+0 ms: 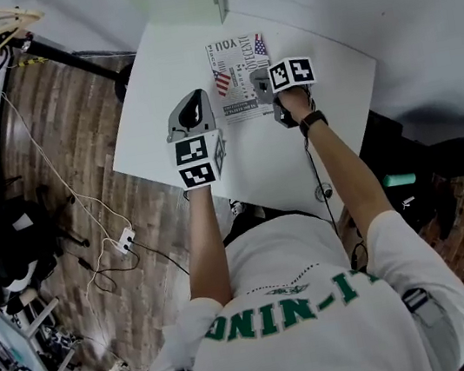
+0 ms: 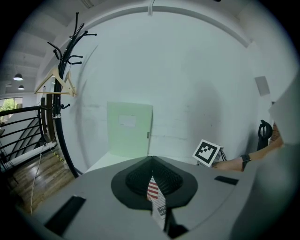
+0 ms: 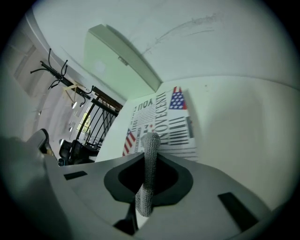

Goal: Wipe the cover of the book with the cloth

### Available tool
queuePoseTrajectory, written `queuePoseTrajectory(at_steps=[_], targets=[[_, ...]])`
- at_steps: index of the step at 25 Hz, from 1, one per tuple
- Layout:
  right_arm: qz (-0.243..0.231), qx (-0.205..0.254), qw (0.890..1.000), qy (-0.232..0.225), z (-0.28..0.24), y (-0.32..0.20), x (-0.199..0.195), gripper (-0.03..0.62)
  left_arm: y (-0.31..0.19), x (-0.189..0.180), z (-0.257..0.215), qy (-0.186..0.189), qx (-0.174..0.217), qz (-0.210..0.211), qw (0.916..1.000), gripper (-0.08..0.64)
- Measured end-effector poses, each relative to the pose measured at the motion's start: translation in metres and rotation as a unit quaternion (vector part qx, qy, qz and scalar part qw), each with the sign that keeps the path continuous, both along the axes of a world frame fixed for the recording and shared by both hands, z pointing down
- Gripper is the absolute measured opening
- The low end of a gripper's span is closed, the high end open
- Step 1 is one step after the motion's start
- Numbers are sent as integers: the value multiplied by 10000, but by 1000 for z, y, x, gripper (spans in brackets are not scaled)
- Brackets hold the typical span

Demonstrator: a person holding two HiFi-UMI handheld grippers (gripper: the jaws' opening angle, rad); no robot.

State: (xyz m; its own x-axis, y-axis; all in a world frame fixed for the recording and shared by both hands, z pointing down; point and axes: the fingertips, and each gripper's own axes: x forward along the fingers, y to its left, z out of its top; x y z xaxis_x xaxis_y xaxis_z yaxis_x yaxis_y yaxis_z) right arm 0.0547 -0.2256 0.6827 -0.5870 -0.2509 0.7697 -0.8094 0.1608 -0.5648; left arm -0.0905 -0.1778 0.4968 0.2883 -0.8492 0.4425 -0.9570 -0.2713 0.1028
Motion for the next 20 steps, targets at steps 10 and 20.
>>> queuePoseTrajectory(at_steps=[10,20], targets=[[-871,-122,9952,-433,1,37,-124,32,9,-23,-1,-16,-38,-272,9996,12],[-200,-68,9994,-257,6,29,-51,32,8,-12,-5,83,8,-172,9998,12]])
